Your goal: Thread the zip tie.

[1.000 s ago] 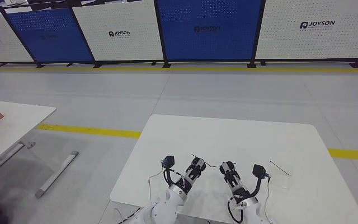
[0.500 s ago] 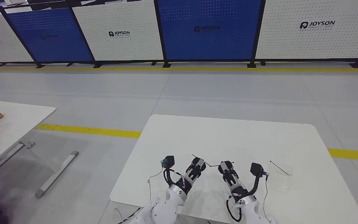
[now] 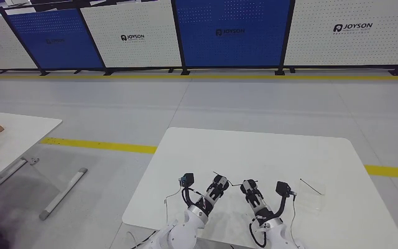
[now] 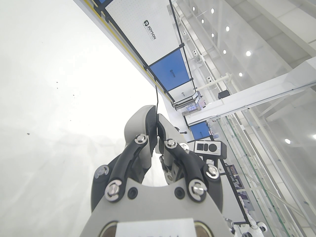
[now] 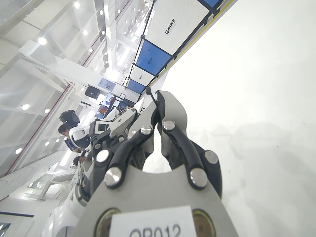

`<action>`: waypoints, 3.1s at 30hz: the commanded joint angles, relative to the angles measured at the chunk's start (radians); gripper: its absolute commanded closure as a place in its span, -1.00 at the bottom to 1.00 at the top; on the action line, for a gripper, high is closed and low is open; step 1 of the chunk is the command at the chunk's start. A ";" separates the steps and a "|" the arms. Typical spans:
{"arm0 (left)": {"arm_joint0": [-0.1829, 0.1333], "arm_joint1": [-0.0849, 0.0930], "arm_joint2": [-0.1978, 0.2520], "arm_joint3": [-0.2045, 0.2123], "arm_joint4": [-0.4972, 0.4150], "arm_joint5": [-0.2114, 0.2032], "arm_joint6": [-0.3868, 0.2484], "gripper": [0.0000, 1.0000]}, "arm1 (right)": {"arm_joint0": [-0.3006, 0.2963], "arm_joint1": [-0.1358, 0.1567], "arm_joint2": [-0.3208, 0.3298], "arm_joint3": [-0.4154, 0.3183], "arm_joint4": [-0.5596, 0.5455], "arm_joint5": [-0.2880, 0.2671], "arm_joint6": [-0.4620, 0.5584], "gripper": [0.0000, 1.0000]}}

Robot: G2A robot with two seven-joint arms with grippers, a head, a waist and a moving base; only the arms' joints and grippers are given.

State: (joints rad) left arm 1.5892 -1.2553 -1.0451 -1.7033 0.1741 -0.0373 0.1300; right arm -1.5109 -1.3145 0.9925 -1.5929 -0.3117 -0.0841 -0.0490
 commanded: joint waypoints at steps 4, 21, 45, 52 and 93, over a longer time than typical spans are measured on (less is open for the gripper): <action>0.000 0.000 0.000 0.000 0.000 0.000 0.000 1.00 | 0.000 0.000 0.000 0.000 0.000 0.000 0.000 1.00; 0.000 -0.006 -0.005 0.005 -0.102 -0.058 -0.024 1.00 | 0.027 -0.011 0.002 0.035 0.046 -0.027 0.023 1.00; -0.013 -0.016 -0.023 0.011 -0.259 -0.030 -0.045 1.00 | 0.004 -0.011 0.033 0.031 0.053 -0.078 0.006 1.00; -0.015 -0.014 -0.018 0.007 -0.246 -0.016 -0.080 1.00 | 0.007 -0.013 0.035 0.036 0.053 -0.080 0.009 1.00; -0.007 -0.011 -0.024 0.007 -0.248 -0.018 -0.124 0.66 | 0.004 -0.028 0.031 0.024 0.024 -0.043 0.005 1.00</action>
State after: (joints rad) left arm 1.5824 -1.2665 -1.0727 -1.6973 -0.0818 -0.0566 0.0039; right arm -1.5067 -1.3423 1.0232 -1.5682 -0.2870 -0.1270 -0.0445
